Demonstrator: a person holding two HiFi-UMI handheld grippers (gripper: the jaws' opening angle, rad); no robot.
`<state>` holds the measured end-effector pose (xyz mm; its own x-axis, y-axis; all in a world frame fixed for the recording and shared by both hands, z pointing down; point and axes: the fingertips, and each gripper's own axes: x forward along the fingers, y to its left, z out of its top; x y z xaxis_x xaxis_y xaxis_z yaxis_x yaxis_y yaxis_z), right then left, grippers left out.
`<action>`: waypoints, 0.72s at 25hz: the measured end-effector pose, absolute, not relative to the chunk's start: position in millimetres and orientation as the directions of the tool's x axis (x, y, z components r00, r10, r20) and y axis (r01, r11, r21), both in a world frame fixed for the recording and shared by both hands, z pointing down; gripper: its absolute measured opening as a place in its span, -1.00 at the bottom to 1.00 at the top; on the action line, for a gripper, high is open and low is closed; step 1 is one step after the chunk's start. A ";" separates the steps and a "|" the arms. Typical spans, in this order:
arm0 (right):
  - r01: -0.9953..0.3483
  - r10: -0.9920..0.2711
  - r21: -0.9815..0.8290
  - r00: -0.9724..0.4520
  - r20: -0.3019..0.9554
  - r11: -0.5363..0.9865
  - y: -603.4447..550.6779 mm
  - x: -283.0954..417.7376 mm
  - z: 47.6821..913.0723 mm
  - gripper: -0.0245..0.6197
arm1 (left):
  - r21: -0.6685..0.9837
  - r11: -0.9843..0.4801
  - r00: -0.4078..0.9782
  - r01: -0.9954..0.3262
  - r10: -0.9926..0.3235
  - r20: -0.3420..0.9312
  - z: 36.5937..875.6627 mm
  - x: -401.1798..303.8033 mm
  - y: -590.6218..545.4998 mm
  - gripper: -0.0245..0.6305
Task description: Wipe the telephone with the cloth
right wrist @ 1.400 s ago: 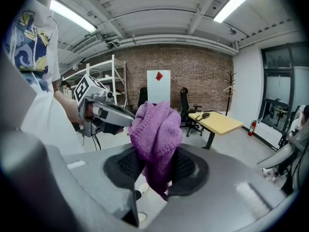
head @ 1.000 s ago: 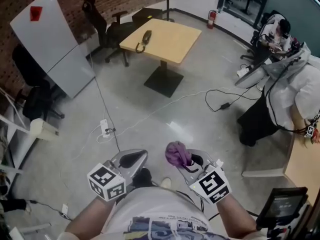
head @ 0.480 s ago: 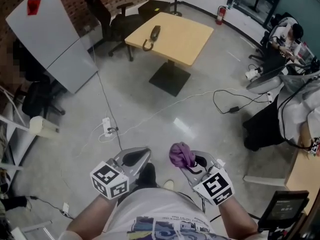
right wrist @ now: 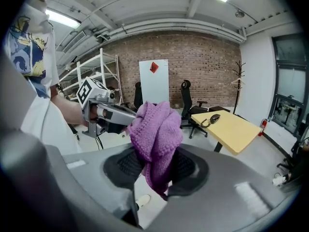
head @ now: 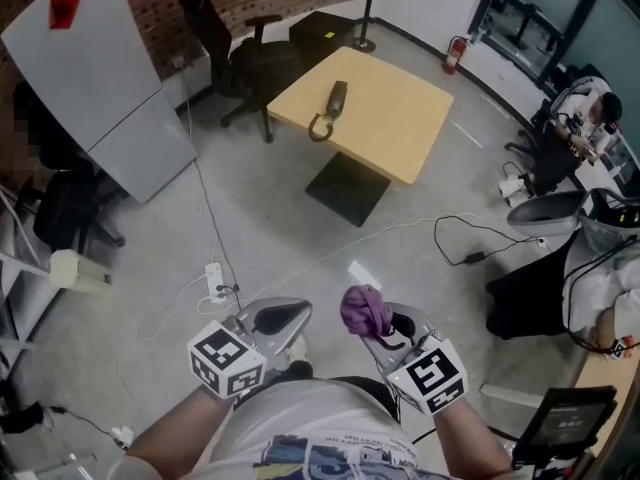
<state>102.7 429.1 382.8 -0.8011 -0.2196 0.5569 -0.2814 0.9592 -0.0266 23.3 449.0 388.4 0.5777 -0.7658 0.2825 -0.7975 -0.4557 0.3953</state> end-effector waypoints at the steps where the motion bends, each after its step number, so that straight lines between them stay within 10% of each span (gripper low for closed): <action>1: -0.277 -0.214 -0.030 -0.803 0.557 0.961 424.1 92.2 382.1 -0.54 | 0.394 -0.457 0.579 -0.797 -0.764 0.285 389.0 13.3 443.7 -0.91; 18: -0.159 -0.109 -0.042 -0.823 0.557 0.986 275.5 22.6 390.0 -0.54 | 0.388 -0.321 0.458 -0.864 -0.819 0.344 414.1 -59.5 297.7 -0.78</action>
<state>22.6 275.5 390.0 -0.8234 -0.1089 0.5570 -0.1587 0.9864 -0.0417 -59.5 297.7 414.1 0.4585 -0.8193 0.3442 -0.8642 -0.3206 0.3878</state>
